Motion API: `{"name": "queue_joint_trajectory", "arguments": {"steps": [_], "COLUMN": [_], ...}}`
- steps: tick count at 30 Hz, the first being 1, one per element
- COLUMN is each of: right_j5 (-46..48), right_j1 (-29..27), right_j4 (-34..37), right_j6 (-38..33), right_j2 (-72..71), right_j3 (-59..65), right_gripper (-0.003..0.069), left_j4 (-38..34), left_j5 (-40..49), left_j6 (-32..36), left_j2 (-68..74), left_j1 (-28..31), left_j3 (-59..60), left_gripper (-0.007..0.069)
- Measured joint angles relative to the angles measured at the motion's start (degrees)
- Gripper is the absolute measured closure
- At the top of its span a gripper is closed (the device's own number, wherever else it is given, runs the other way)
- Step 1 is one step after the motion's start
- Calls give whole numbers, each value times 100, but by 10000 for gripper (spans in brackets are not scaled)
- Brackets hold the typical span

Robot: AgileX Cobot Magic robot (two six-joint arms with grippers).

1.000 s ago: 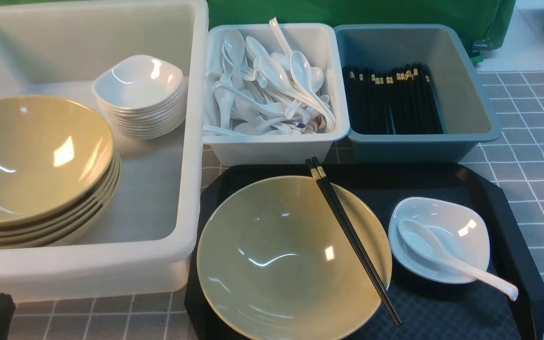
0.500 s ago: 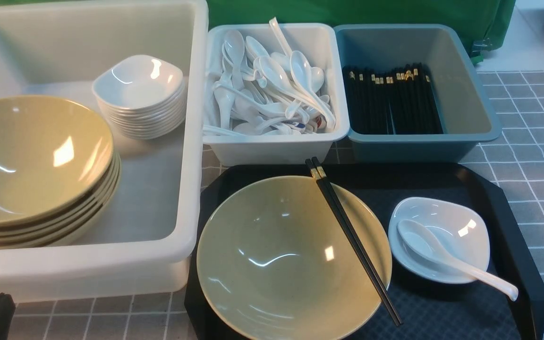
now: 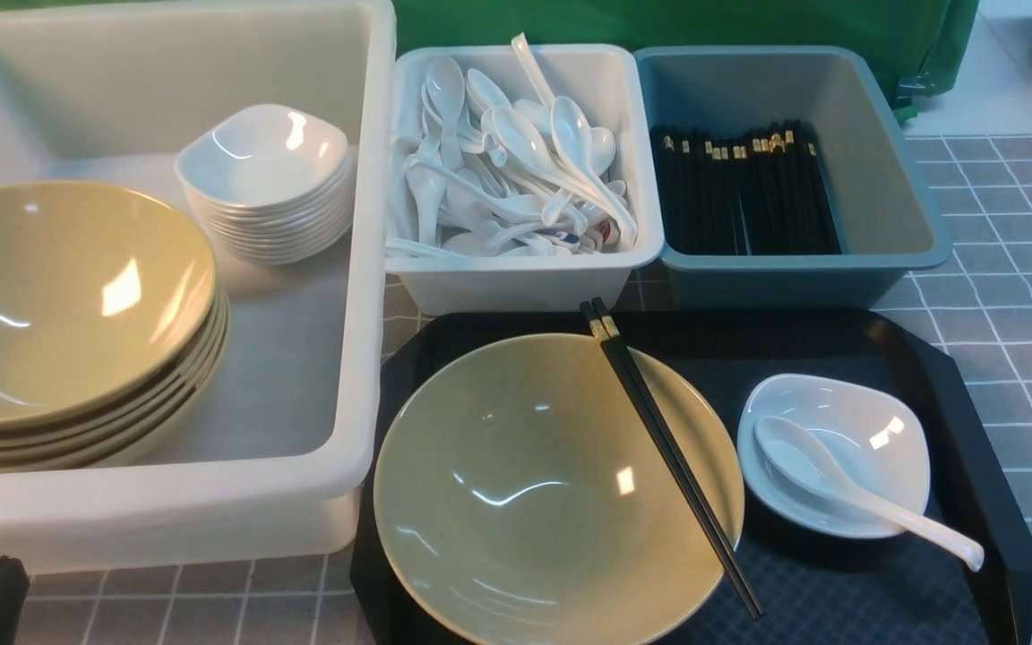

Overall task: On grey table put chopsticks spoon bowls plates into blue grey white boxes.
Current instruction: 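Move the grippers toward the tableware on the black tray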

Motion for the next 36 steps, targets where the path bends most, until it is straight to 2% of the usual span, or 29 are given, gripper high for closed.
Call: {"name": "queue_joint_trajectory", "arguments": {"steps": [28, 31, 34, 36], "right_j5": [0, 0, -57, -209], "right_j1": [0, 0, 0, 0], "right_j4": [0, 5, 17, 112], "right_j6": [53, 262, 1381, 2763], "right_j2": [0, 0, 0, 0], "right_j3": [0, 0, 0, 0], "right_gripper": [421, 421, 421, 421], "left_j4": [-3, -562, -2438, -3594], "left_j5": [-11, -91, -451, -640], "left_j6": [-116, -452, -1576, -2215], "left_j2": [0, 0, 0, 0], "left_j1": [0, 0, 0, 0], "left_j3": [0, 0, 0, 0], "left_gripper": [633, 633, 633, 633]}}
